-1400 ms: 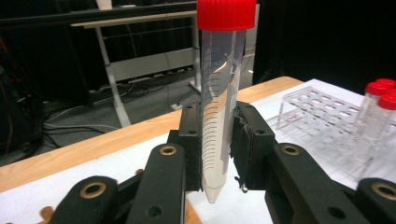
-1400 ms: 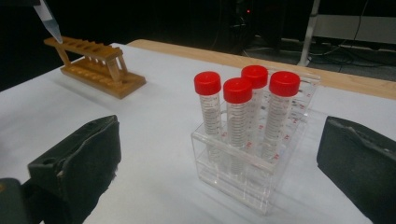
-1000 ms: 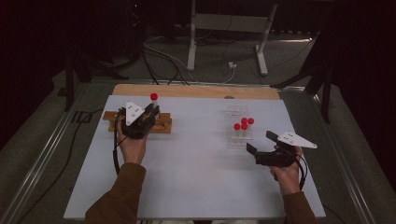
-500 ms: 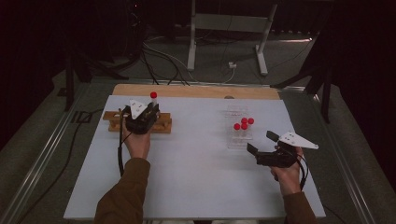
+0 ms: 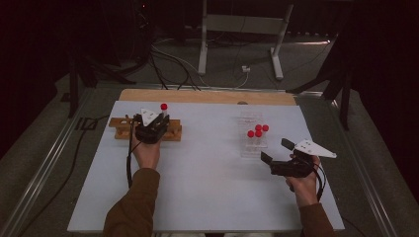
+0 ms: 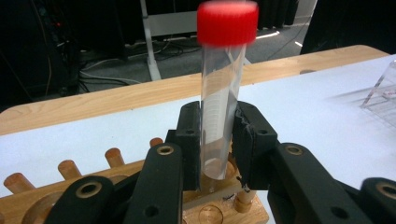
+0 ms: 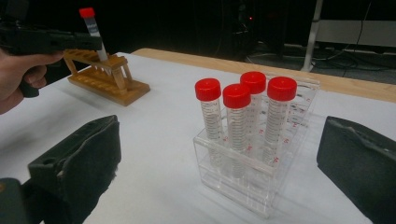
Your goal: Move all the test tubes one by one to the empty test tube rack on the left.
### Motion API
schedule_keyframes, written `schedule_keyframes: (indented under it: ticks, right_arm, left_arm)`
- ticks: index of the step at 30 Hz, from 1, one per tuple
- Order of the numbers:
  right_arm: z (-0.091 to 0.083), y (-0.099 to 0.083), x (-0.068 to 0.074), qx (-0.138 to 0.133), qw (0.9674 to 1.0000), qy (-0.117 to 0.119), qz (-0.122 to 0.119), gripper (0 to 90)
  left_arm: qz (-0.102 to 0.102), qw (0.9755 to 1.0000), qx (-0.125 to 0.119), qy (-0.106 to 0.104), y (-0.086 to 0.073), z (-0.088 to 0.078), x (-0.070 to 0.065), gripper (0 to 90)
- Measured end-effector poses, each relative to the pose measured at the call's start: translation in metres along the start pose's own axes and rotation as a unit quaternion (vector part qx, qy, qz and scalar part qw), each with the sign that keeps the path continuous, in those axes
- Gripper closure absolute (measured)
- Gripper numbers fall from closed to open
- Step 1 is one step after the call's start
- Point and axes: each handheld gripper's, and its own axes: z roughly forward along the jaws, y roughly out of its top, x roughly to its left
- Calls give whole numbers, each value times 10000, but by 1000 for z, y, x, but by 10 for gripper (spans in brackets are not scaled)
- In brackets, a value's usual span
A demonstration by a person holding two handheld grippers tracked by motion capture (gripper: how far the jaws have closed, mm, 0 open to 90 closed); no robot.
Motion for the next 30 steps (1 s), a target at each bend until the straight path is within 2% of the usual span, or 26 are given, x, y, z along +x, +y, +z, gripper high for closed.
schedule_keyframes:
  ticks: [5, 7, 8, 9, 13, 18, 19, 20, 25, 30]
  right_arm:
    - [0, 0, 0, -1, 10000, -4, 7, 0]
    - [0, 0, 0, -4, 10000, 2, 4, 0]
    - [0, 0, 0, 5, 10000, -5, -4, 0]
    - [0, 0, 0, 5, 10000, -5, -4, 0]
    - [-1, 0, -1, -7, 10000, -13, 8, 0]
    - [0, 0, -1, 19, 10000, -39, 1, 0]
    - [0, 1, -1, 26, 10000, -57, -5, 0]
    - [0, 1, -1, 26, 10000, -57, -5, 0]
    - [0, 6, -3, 8, 9999, -113, -37, 3]
    - [1, 12, -6, -31, 9999, -160, 16, 40]
  left_arm:
    - [-22, 10000, 49, -10, -2, 1, 0, 699]
    - [-39, 10000, 61, -8, -2, 1, 0, 643]
    - [-68, 10000, 63, -12, -3, 1, 0, 580]
    - [-96, 9999, 58, -17, -3, 0, 1, 580]
    - [-232, 9997, 16, -68, -4, -6, 3, 473]
    - [-404, 9990, 2, -196, -4, -19, 11, 394]
    - [-435, 9988, -10, -231, -4, -22, 12, 342]
    - [-454, 9986, -18, -259, -4, -25, 13, 342]
    - [-528, 9979, -54, -368, -6, -42, 13, 195]
    - [-631, 9968, -137, -480, -8, -59, 12, 118]
